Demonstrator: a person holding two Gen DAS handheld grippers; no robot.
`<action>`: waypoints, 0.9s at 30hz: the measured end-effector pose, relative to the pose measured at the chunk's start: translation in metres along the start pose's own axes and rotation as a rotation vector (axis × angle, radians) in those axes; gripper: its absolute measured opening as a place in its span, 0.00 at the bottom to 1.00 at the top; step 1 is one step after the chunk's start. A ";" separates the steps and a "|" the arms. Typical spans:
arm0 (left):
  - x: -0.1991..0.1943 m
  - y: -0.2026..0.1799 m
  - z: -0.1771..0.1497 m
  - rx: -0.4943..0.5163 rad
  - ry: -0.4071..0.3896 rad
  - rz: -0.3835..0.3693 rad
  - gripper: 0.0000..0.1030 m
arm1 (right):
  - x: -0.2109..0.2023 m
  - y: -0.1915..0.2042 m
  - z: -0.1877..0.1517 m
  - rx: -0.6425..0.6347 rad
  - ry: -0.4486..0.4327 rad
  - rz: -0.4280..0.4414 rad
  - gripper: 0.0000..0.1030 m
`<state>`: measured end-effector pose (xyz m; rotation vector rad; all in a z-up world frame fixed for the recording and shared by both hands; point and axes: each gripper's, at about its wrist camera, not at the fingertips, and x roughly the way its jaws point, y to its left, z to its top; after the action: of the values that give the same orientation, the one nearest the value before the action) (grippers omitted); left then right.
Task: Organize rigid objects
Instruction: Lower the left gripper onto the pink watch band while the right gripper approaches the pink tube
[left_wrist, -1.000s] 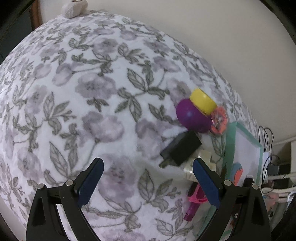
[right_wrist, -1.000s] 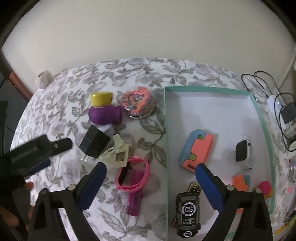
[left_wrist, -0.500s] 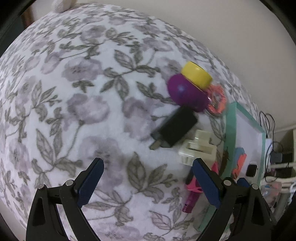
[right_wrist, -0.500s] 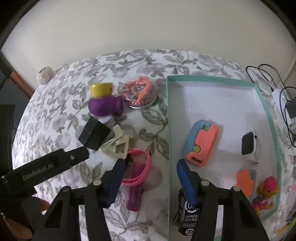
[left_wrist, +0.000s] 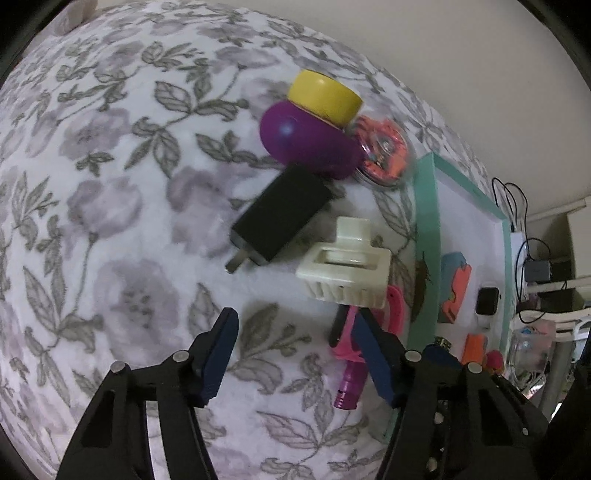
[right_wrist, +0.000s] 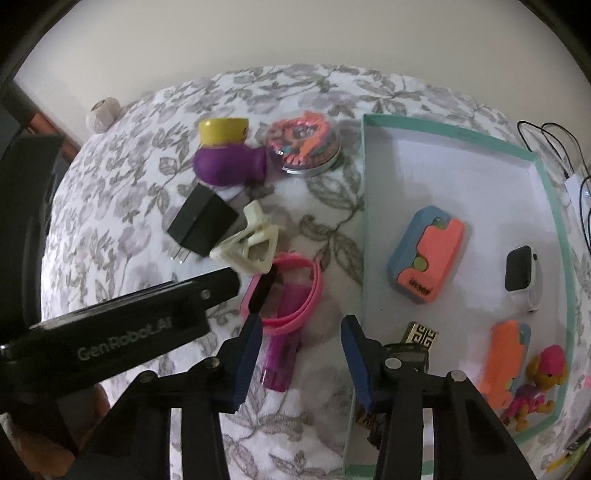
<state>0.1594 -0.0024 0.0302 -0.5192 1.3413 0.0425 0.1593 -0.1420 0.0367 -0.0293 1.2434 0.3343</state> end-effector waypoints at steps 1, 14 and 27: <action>0.001 -0.001 0.000 0.007 0.002 -0.002 0.62 | 0.001 0.002 -0.001 -0.013 0.007 -0.005 0.46; 0.018 -0.016 -0.001 0.070 0.028 -0.036 0.49 | 0.030 0.010 -0.008 -0.042 0.089 -0.002 0.44; 0.023 -0.027 0.000 0.146 -0.012 0.019 0.43 | 0.034 0.008 -0.009 -0.053 0.101 -0.018 0.28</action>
<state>0.1735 -0.0327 0.0180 -0.3822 1.3263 -0.0368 0.1582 -0.1283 0.0033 -0.1035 1.3332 0.3537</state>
